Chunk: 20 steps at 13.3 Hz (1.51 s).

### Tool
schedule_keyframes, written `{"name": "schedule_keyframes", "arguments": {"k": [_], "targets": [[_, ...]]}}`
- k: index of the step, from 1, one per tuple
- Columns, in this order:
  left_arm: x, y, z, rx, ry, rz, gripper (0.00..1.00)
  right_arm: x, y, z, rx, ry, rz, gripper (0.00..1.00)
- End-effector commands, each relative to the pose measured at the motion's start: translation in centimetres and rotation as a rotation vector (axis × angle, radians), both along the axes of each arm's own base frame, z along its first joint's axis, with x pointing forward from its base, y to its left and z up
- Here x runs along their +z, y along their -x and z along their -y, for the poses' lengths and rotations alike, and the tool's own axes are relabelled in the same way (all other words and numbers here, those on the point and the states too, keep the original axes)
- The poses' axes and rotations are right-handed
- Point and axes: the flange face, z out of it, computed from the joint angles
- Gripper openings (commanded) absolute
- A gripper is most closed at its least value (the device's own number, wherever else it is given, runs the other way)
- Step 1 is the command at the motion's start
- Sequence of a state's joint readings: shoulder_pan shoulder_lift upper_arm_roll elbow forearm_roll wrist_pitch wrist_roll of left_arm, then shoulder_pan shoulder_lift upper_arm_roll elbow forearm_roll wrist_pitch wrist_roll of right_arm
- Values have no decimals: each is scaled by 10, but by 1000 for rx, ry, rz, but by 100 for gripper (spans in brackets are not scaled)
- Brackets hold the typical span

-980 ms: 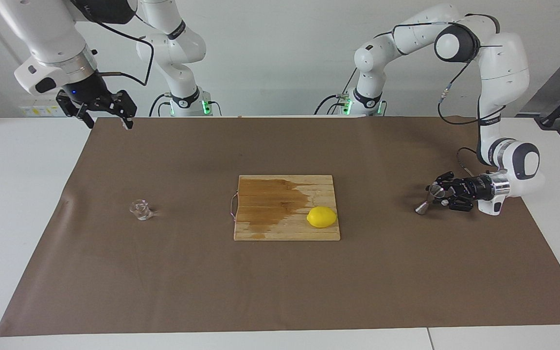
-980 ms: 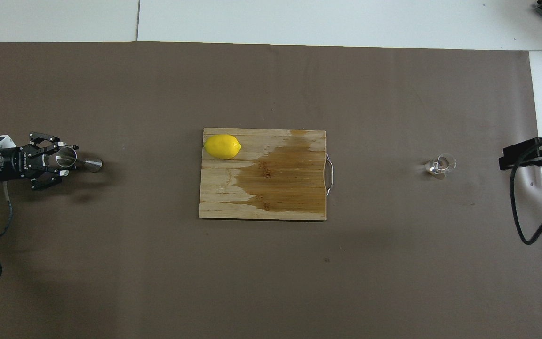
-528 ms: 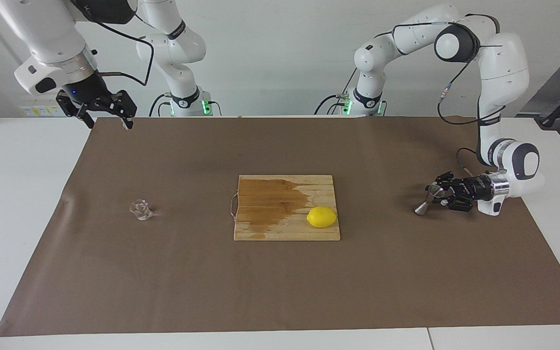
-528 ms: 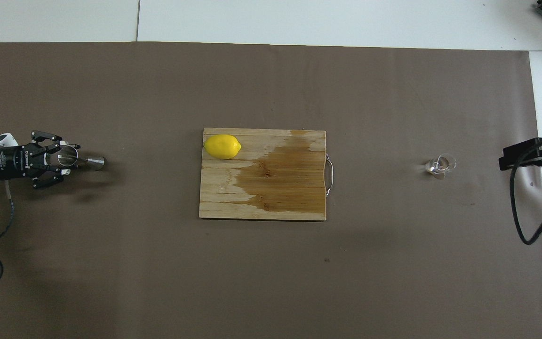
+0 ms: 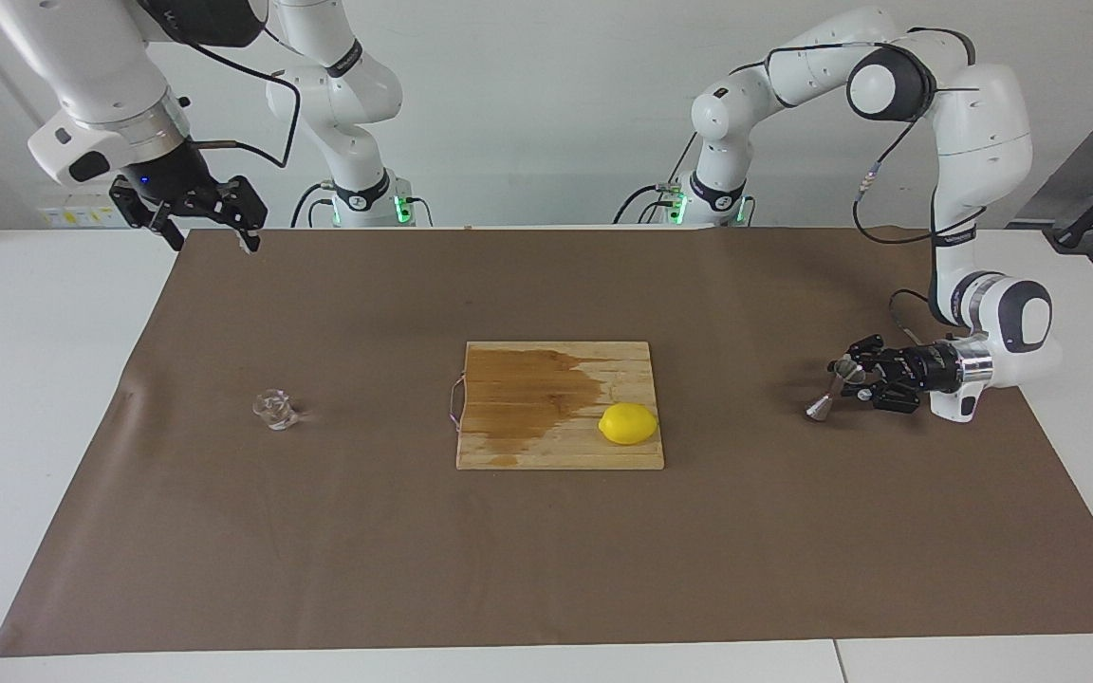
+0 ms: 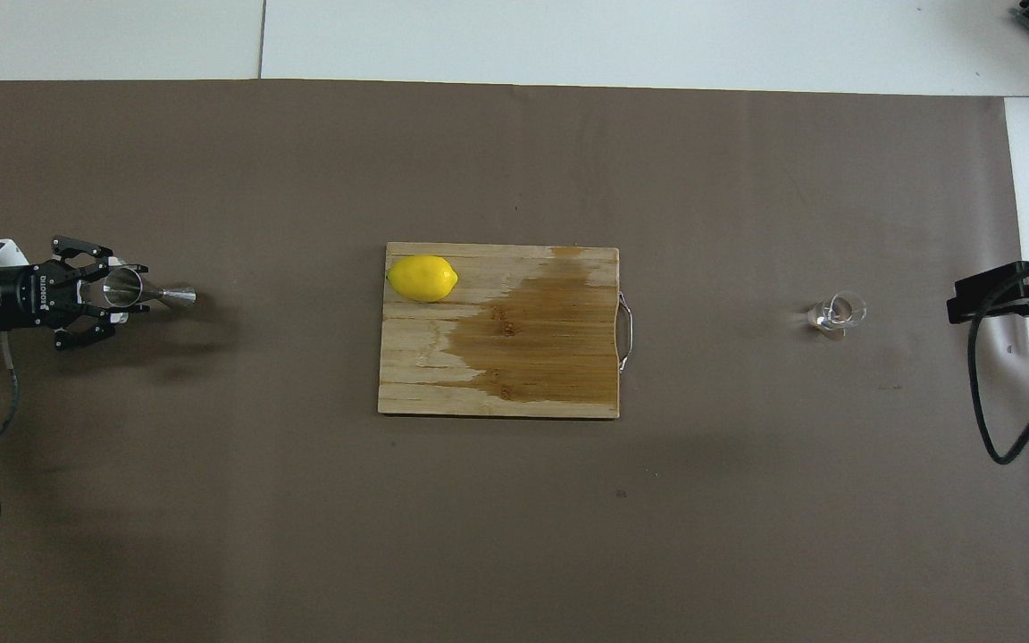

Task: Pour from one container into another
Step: 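Lift the metal cup and carry it over the wooden board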

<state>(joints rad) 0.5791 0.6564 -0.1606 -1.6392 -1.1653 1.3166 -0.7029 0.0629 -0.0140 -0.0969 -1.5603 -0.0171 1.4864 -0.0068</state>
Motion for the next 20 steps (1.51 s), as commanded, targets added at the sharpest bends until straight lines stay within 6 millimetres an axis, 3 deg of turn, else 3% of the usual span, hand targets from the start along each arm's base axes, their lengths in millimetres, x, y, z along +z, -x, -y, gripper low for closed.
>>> {"name": "schedule_keyframes", "arguments": {"k": [1, 5, 9, 14, 20], "targets": [[36, -1, 25, -26, -12, -14, 33, 0, 6, 5, 22, 1, -11, 100], [68, -9, 72, -59, -33, -35, 30, -1, 6, 11, 50, -2, -13, 100], [91, -19, 140, -67, -46, -86, 29, -1, 6, 19, 59, -4, -14, 100], [97, -24, 214, -53, -65, -140, 29, -1, 6, 19, 59, -4, -14, 100], [88, -11, 294, -79, -65, -164, 27, -1, 6, 19, 59, -4, -14, 100]]}}
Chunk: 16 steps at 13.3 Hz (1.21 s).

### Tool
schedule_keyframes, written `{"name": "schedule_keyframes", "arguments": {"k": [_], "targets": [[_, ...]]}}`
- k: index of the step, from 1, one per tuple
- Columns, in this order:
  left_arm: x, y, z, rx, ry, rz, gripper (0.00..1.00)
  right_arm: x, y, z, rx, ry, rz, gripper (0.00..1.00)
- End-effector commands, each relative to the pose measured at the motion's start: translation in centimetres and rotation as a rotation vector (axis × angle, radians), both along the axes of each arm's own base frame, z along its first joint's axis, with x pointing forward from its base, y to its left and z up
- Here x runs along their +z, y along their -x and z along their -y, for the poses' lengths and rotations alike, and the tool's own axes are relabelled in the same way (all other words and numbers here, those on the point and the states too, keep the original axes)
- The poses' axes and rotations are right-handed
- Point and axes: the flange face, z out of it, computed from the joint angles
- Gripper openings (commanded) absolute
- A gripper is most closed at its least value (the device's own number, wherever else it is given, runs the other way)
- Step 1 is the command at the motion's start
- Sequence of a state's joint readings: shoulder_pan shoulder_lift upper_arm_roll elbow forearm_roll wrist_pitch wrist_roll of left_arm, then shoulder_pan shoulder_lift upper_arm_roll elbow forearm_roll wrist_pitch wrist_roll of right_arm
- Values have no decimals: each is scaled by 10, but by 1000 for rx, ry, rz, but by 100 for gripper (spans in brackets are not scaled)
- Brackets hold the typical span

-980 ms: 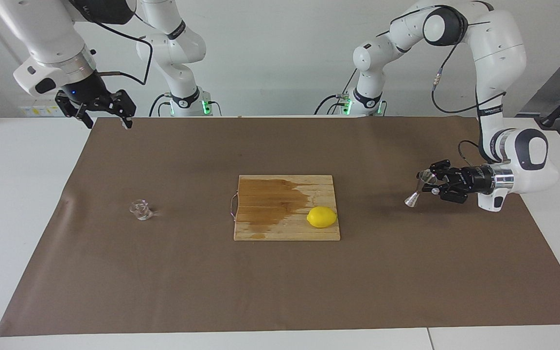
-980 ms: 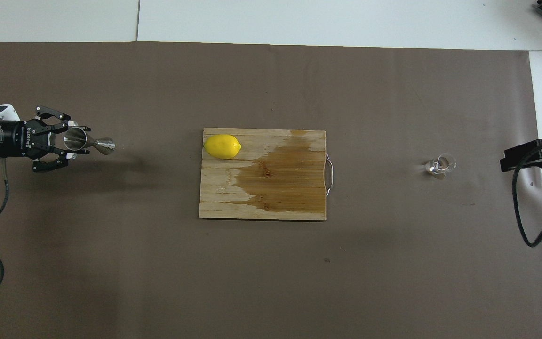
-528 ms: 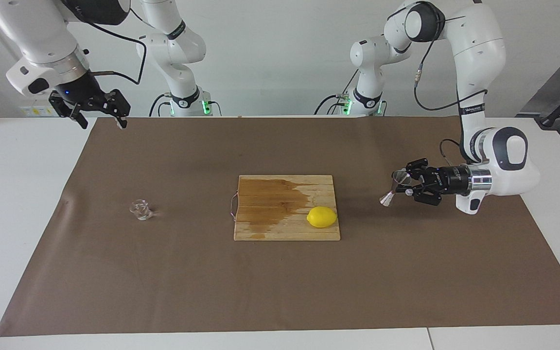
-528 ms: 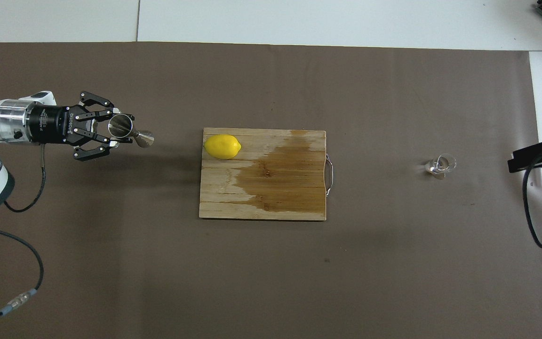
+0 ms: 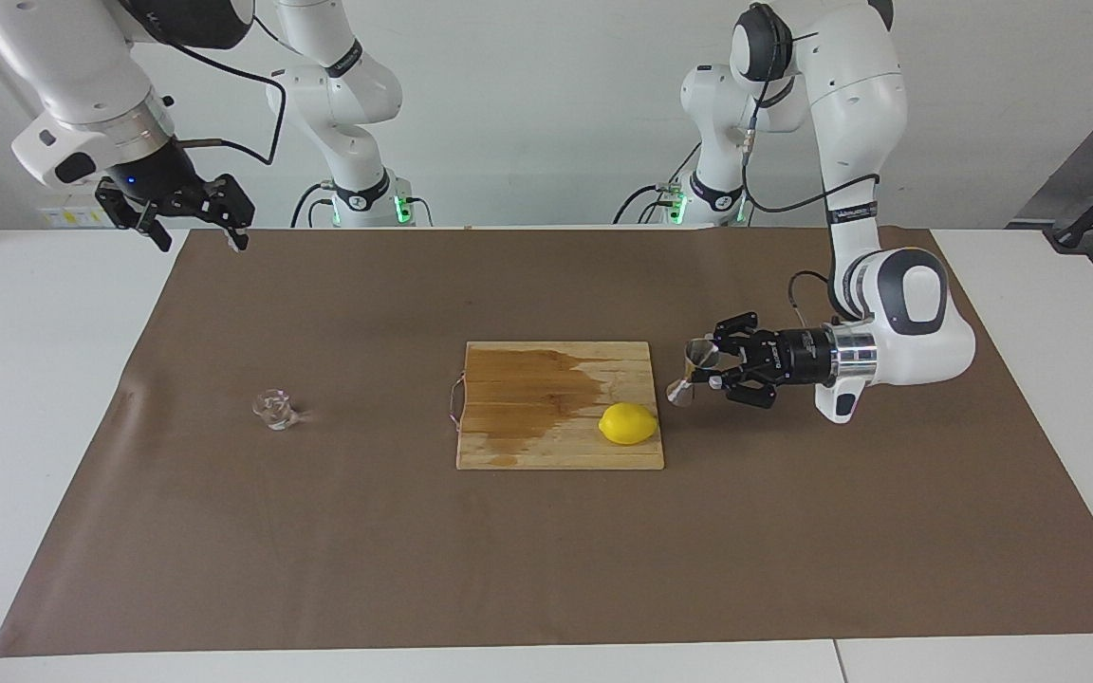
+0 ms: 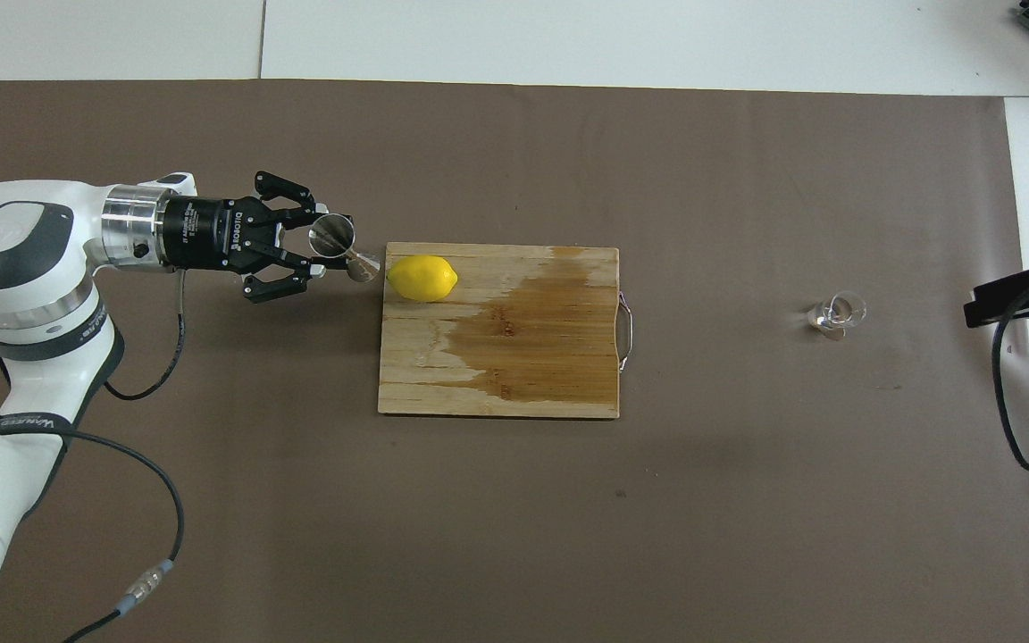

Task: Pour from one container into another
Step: 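Lift the metal cup and carry it over the wooden board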

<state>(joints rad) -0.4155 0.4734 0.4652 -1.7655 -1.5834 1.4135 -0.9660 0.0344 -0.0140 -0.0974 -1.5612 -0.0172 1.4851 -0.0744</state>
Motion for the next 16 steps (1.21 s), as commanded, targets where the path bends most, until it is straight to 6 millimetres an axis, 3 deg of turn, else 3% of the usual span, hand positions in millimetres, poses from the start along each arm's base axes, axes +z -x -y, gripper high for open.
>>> {"name": "schedule_keyframes", "arguments": {"k": [1, 9, 16], "targets": [[3, 15, 21, 15, 14, -24, 27, -1, 5, 3, 21, 1, -11, 100], [-13, 42, 87, 7, 11, -48, 26, -1, 6, 3, 22, 0, -12, 100], [-29, 47, 112, 103, -9, -45, 25, -2, 6, 5, 43, 0, -19, 100]]}}
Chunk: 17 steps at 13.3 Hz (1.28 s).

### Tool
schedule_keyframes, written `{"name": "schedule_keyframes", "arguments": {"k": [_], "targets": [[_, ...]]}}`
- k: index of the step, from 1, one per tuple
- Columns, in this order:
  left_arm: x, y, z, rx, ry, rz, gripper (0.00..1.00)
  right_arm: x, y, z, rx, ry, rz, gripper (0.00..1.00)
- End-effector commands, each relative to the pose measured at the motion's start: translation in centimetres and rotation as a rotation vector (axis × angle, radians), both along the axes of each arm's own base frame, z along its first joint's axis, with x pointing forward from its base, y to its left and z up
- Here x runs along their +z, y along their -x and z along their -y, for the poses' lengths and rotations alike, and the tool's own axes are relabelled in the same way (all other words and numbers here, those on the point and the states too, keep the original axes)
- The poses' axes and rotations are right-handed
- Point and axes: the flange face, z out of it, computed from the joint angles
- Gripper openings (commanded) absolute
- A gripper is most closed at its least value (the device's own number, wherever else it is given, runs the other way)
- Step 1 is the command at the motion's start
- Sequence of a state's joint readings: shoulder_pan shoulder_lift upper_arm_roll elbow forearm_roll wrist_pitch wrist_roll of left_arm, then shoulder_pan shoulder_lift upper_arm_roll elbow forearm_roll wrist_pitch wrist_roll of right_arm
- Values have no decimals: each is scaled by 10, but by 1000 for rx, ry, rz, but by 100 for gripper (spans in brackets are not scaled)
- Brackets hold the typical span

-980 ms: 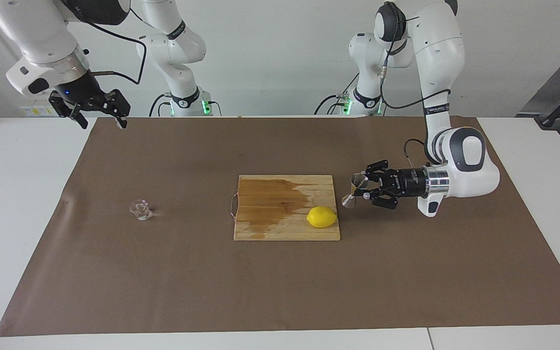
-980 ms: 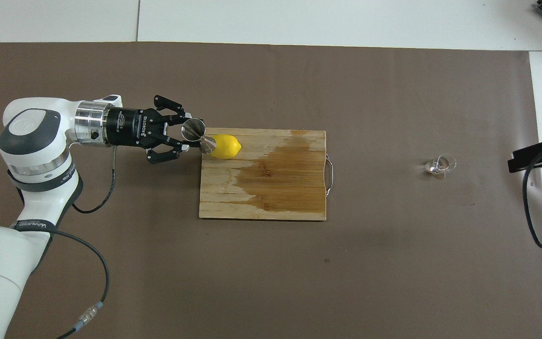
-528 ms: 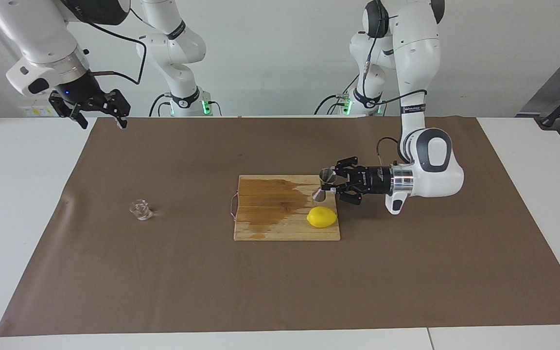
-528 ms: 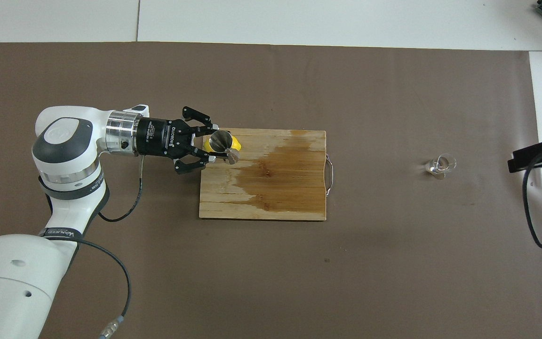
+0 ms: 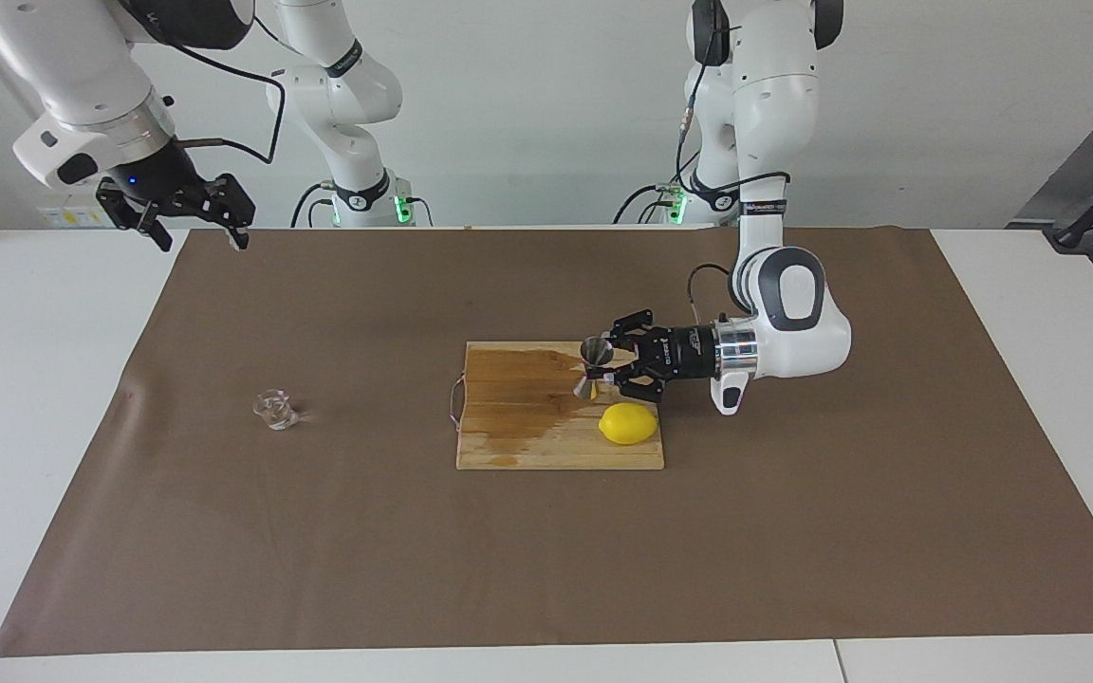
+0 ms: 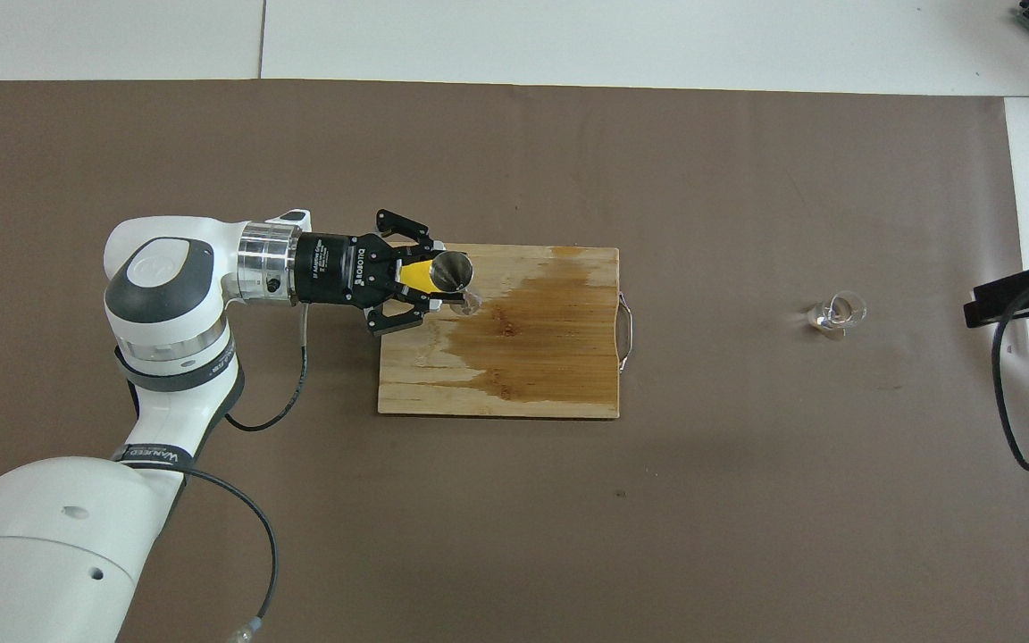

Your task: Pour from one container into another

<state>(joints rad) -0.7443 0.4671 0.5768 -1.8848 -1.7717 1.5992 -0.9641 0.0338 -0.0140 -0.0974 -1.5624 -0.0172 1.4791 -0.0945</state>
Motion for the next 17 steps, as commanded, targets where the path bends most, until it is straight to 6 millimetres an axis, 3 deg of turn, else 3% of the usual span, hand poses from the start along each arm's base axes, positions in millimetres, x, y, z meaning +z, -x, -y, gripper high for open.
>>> {"name": "schedule_keyframes", "arguments": {"k": [1, 5, 10, 17], "targets": [[-1, 11, 3, 54, -1, 5, 25, -1, 5, 5, 23, 0, -11, 100], [-10, 15, 7, 74, 17, 4, 25, -1, 5, 5, 22, 0, -11, 100], [-28, 33, 35, 50, 24, 24, 25, -1, 4, 3, -11, 3, -6, 100], [-50, 42, 36, 74, -42, 34, 25, 0, 3, -5, -95, 11, 0, 100]]}}
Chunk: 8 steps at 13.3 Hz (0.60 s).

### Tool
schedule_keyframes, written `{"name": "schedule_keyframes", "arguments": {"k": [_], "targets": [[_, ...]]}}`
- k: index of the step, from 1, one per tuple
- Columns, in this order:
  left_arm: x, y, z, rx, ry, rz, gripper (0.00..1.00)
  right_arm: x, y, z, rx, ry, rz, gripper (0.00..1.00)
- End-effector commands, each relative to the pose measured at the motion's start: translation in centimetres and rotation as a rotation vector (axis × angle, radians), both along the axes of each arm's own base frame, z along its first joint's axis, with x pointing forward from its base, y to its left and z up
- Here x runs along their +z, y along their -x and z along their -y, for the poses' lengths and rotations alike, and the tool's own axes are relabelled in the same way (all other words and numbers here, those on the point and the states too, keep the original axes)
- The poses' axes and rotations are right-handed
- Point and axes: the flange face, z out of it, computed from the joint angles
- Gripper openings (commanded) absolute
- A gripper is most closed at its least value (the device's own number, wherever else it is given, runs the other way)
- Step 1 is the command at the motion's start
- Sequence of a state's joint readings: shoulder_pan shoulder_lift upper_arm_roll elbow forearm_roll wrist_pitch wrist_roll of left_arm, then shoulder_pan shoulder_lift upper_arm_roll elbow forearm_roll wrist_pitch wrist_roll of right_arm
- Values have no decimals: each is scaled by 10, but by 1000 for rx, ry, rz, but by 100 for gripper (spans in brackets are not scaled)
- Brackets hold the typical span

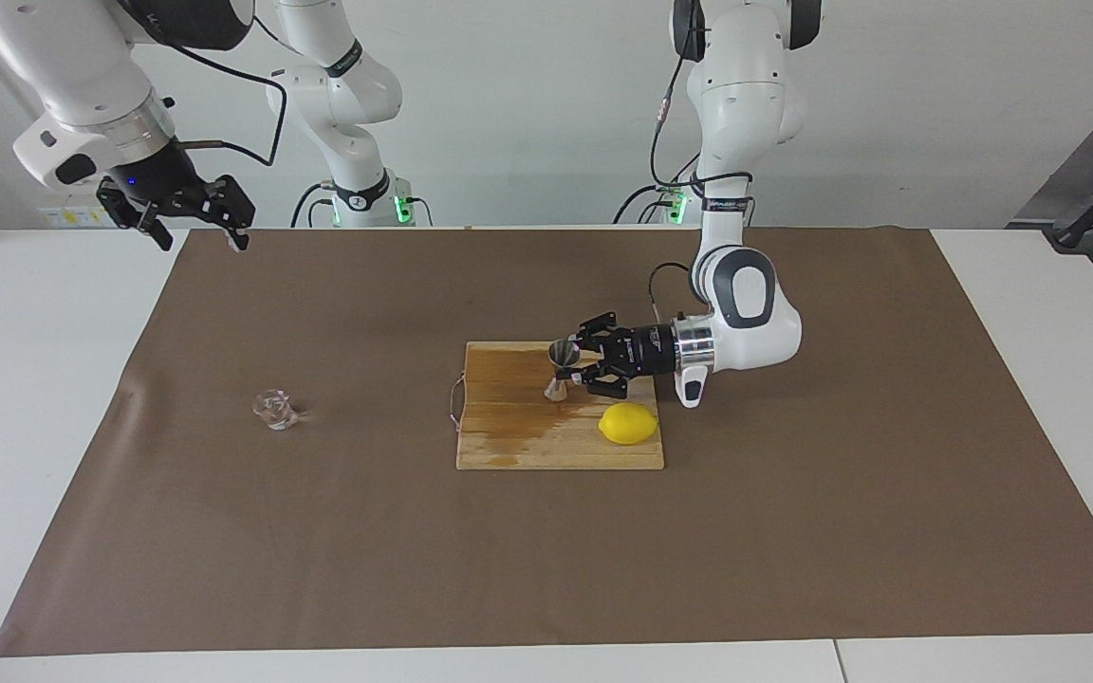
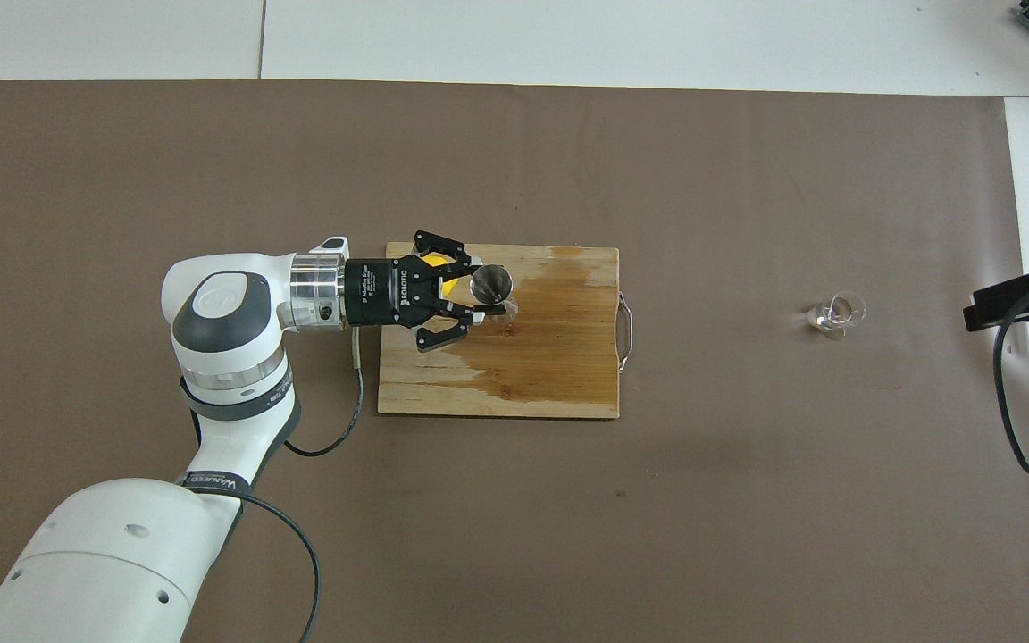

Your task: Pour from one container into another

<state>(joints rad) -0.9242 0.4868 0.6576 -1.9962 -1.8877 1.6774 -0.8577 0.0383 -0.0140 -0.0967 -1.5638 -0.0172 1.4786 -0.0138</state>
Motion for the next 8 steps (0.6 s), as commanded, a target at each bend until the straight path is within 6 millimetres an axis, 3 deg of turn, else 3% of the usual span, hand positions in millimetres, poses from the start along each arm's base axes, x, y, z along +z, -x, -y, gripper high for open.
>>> {"name": "schedule_keyframes", "arguments": {"k": [1, 8], "targets": [[-8, 5, 0, 34, -14, 11, 25, 1, 4, -1, -18, 5, 1, 100], [-16, 6, 7, 44, -44, 20, 25, 0, 5, 0, -12, 4, -7, 100]]}}
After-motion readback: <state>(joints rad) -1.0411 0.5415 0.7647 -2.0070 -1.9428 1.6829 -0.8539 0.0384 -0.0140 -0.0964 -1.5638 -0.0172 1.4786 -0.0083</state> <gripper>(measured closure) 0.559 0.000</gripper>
